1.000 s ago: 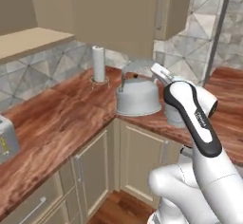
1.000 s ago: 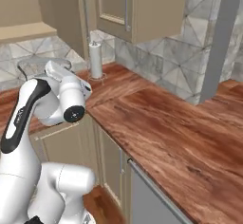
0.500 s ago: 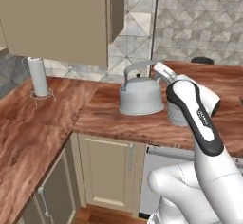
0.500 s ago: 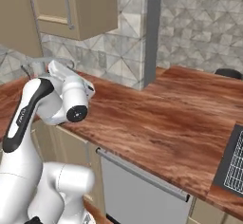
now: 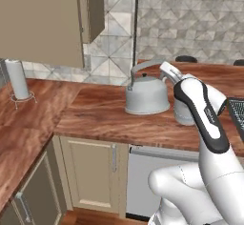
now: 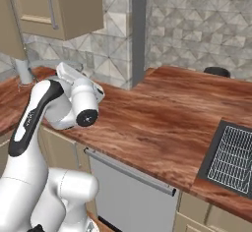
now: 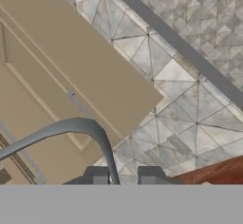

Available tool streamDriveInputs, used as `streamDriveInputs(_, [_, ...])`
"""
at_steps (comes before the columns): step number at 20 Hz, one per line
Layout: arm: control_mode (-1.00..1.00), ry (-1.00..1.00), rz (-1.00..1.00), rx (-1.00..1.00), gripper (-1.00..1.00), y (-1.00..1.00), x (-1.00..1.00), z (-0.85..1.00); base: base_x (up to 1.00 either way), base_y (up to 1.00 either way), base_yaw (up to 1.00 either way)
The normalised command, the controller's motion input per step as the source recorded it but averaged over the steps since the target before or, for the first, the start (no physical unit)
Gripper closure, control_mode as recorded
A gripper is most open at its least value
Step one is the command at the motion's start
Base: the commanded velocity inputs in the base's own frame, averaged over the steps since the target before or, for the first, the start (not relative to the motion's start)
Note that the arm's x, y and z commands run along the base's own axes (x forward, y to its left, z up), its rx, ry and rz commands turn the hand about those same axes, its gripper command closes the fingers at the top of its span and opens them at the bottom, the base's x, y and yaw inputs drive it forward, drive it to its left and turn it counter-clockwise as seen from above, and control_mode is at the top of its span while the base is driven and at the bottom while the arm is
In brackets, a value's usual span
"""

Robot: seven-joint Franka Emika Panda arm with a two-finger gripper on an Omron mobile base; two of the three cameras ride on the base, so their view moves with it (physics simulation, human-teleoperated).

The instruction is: Open the cabinet, pick the kettle from the cabinet, and place it in the sink.

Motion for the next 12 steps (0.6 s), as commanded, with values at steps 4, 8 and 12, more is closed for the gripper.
streamDriveInputs(4, [1.0,0.0,0.0,0.0,1.0,0.0,0.0,0.0,0.0,-0.63,-0.03])
streamDriveInputs(8, [1.0,0.0,0.0,0.0,1.0,0.0,0.0,0.0,0.0,-0.67,-0.03])
streamDriveInputs(12, [1.0,0.0,0.0,0.0,1.0,0.0,0.0,0.0,0.0,-0.66,-0.04])
